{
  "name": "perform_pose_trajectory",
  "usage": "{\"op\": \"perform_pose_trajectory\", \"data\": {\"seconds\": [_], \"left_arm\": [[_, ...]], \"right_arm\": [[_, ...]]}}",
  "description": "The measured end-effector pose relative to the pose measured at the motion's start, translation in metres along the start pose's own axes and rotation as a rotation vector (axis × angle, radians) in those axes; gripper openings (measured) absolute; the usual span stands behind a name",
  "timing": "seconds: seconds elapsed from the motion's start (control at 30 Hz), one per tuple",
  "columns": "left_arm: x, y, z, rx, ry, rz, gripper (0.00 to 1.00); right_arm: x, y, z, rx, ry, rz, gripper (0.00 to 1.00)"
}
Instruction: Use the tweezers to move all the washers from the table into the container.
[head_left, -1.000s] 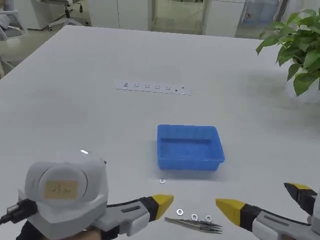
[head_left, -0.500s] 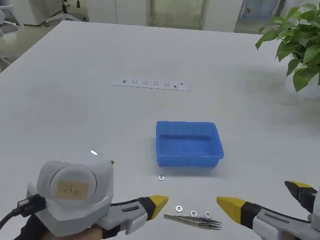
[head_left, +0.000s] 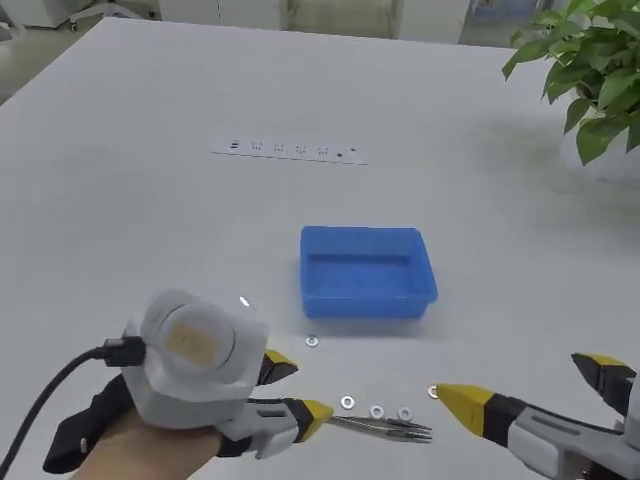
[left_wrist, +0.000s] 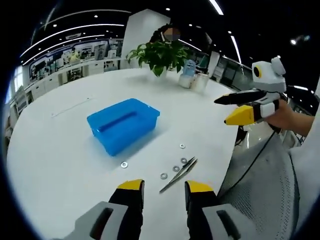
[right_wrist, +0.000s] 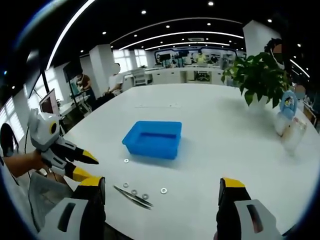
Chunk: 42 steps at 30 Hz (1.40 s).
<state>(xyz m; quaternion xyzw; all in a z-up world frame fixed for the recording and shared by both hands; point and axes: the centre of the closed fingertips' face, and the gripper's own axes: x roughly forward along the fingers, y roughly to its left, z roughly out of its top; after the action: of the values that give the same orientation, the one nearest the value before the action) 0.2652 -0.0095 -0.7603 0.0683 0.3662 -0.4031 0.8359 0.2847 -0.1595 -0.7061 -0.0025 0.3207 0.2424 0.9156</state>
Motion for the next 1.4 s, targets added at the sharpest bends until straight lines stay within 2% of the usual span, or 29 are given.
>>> {"op": "perform_pose_trajectory", "data": {"seconds": [0.1,0.2,0.37,0.4,0.5,0.57,0.63,0.7,0.73,0.77,0.87,1.03,1.17,1.27,1.3,1.33,1.4], "left_arm": [[0.01,-0.002,-0.005,0.015,0.022,-0.024,0.26],[0.021,0.002,-0.014,0.092,0.068,-0.027,0.2],[0.036,0.001,-0.028,0.162,0.123,-0.05,0.14],[0.039,0.001,-0.03,0.177,0.129,-0.051,0.13],[0.045,0.003,-0.036,0.173,0.144,-0.057,0.1],[0.047,0.003,-0.036,0.188,0.137,-0.063,0.05],[0.049,0.003,-0.037,0.194,0.137,-0.071,0.04],[0.052,0.001,-0.04,0.21,0.151,-0.085,0.04],[0.054,0.001,-0.041,0.23,0.157,-0.093,0.04],[0.055,0.0,-0.042,0.241,0.162,-0.095,0.03],[0.055,0.001,-0.04,0.254,0.155,-0.11,0.01],[0.056,-0.002,-0.039,0.295,0.159,-0.14,0.0],[0.055,-0.004,-0.04,0.33,0.168,-0.151,0.0],[0.055,-0.008,-0.042,0.355,0.178,-0.16,0.0],[0.054,-0.009,-0.042,0.359,0.179,-0.163,0.0],[0.054,-0.011,-0.042,0.363,0.18,-0.163,0.0],[0.052,-0.013,-0.04,0.383,0.177,-0.166,0.0]], "right_arm": [[0.0,0.001,0.001,0.015,-0.011,0.012,0.96],[0.0,0.0,0.001,0.018,-0.012,0.009,0.96],[0.0,-0.002,-0.003,0.018,0.0,0.001,0.96],[-0.001,-0.001,-0.003,0.018,-0.002,0.002,0.95],[-0.002,0.0,-0.002,0.026,-0.01,0.003,0.93],[-0.001,0.004,-0.006,0.03,0.01,0.021,0.85],[0.002,0.005,-0.008,0.013,0.02,0.022,0.84],[0.004,0.01,-0.017,-0.039,0.073,0.043,0.79],[0.006,0.011,-0.016,-0.047,0.063,0.033,0.71],[0.006,0.013,-0.019,-0.099,0.085,0.039,0.66],[0.012,0.02,-0.027,-0.165,0.13,0.057,0.56],[0.021,0.03,-0.037,-0.238,0.175,0.093,0.31],[0.029,0.025,-0.064,-0.301,0.308,0.087,0.19],[0.03,0.022,-0.096,-0.329,0.458,0.116,0.15],[0.032,0.022,-0.1,-0.326,0.469,0.112,0.15],[0.031,0.02,-0.108,-0.322,0.516,0.113,0.12],[0.033,0.021,-0.11,-0.329,0.509,0.111,0.09]]}}
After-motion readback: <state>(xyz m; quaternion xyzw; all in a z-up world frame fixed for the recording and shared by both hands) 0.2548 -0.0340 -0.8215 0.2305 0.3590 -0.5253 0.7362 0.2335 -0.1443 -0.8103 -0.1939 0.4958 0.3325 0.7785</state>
